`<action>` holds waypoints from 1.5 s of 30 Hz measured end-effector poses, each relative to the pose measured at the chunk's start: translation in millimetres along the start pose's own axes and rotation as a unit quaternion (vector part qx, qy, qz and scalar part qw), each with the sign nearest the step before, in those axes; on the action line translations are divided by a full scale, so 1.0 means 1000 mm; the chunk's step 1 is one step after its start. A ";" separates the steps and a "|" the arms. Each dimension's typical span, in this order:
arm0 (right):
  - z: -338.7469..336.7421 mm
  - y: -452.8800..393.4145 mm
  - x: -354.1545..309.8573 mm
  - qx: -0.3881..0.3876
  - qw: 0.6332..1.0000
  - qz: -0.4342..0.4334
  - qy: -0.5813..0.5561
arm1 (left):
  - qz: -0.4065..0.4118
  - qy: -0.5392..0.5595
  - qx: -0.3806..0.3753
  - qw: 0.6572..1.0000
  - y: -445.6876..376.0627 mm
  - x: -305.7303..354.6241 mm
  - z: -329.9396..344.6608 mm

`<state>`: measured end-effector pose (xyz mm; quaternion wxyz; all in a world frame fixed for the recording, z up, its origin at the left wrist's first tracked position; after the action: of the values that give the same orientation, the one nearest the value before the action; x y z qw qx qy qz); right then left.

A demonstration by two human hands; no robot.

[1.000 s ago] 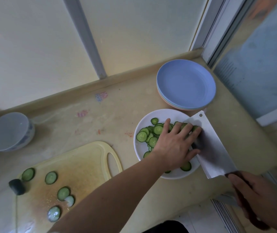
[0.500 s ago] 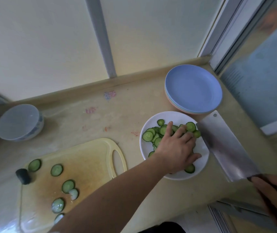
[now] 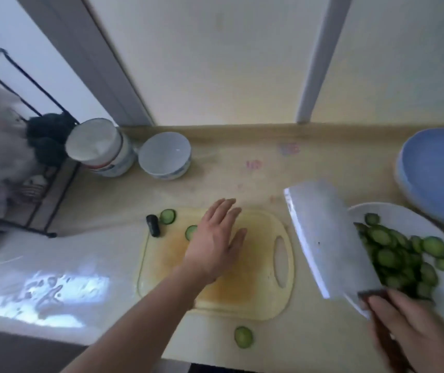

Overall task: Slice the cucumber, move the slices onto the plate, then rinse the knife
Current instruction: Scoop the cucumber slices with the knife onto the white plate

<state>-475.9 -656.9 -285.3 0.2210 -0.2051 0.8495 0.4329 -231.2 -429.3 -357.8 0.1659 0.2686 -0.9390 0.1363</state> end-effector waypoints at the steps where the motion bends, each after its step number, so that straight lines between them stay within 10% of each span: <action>1: 0.019 0.014 -0.022 -0.054 0.998 -0.037 0.000 | -0.051 -0.022 -0.041 0.998 0.007 -0.011 -0.008; 9: 0.118 -0.038 -0.080 -0.141 0.989 -0.043 0.023 | -0.236 -0.231 -0.159 0.930 0.026 -0.063 -0.039; 27: 0.145 -0.058 -0.090 -0.213 0.975 0.000 0.069 | -0.015 0.024 0.116 0.993 0.113 -0.042 -0.016; 34: 0.151 -0.060 -0.092 -0.233 0.967 0.001 0.102 | -0.104 -0.087 -0.038 0.990 0.152 -0.031 0.009; 45: 0.155 -0.048 -0.083 -0.274 0.947 -0.012 0.170 | -0.088 -0.075 -0.052 0.992 0.141 -0.037 0.012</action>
<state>-351.5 -541.2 -352.2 0.0136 -0.3381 0.7208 0.6050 -281.7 -301.1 -406.9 0.1205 0.3507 -0.9273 0.0518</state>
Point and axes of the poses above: each hand's wrist, its own y-axis away from the middle knuckle, its own z-axis out of the palm, x = y × z, the point moved 2 cm from there along -y, towards the middle knuckle, and after that the axes turned 11 degrees about z, right-handed, at the moved point
